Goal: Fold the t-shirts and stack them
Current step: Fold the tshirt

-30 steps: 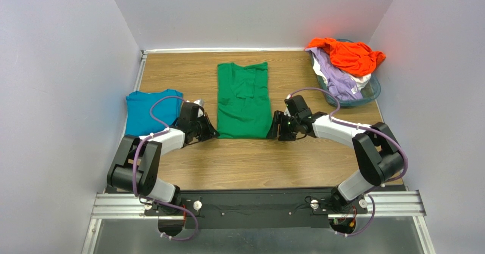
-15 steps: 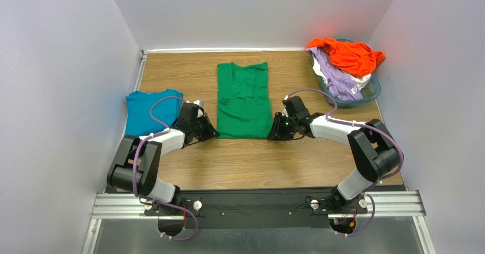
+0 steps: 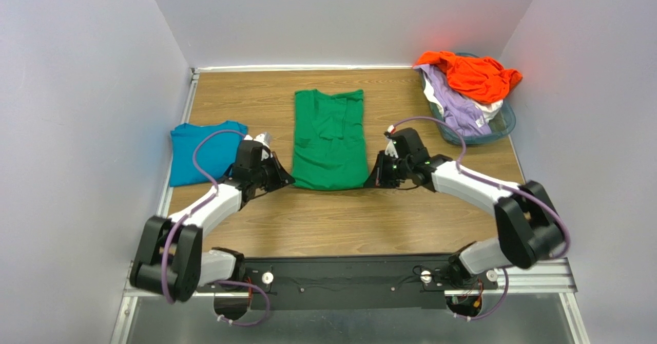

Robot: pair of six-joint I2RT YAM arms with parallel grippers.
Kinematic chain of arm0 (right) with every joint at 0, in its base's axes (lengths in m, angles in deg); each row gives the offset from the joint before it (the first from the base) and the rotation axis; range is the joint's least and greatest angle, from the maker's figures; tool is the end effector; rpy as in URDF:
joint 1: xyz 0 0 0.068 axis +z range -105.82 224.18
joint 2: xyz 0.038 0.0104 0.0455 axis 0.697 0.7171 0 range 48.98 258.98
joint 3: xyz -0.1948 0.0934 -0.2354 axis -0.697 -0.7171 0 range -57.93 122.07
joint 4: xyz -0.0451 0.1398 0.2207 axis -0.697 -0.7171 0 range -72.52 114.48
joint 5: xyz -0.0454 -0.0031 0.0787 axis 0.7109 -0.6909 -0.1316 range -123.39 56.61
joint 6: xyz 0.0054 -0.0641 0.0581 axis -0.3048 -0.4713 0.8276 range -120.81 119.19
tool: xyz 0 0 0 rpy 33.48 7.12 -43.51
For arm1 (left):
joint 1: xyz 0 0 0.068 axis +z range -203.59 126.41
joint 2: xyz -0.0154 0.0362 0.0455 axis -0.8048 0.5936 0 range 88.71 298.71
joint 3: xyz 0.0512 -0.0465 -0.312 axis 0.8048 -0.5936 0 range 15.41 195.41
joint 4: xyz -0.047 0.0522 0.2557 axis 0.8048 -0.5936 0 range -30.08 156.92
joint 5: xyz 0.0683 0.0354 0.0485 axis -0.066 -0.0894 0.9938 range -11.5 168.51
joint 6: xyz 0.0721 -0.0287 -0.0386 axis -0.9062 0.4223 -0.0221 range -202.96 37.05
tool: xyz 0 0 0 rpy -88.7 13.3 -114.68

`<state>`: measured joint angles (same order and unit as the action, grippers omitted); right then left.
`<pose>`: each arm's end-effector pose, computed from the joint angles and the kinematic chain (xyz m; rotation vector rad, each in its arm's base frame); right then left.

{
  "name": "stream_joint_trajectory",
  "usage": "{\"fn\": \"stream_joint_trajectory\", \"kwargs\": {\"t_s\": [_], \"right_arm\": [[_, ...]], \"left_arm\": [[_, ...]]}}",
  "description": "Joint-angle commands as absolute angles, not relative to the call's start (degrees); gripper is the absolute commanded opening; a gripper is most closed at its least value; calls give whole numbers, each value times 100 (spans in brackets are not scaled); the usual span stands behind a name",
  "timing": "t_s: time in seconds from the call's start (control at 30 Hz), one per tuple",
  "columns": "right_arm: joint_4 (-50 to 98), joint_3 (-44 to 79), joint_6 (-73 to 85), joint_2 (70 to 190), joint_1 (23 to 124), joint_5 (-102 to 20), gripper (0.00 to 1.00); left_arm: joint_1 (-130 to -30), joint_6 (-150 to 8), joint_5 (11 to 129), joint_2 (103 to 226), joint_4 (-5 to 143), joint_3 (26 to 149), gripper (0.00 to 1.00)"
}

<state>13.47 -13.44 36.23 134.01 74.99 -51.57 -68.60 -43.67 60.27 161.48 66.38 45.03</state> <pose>0.2561 0.1806 0.1931 -0.0036 2.6291 0.8594 0.2413 -0.0896 0.1837 -0.3486 2.4161 -0.8229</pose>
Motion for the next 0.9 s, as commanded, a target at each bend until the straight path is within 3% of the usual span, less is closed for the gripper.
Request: {"fn": "stream_joint_trajectory", "kwargs": {"t_s": [0.0,0.37,0.87], "right_arm": [[805,-1355,3584,12616,7556,-5914,5],[-22,-933,3646,11280,7556,-6687,6],[-128,-854,3927,10892,7556,-7233,6]], "left_arm": [[-6836,-4332,6198,15385,5937,4599,0],[-6844,-4490,6127,13064,5339,4968,0],[-6844,-4411,6321,12175,5048,5162,0]]}}
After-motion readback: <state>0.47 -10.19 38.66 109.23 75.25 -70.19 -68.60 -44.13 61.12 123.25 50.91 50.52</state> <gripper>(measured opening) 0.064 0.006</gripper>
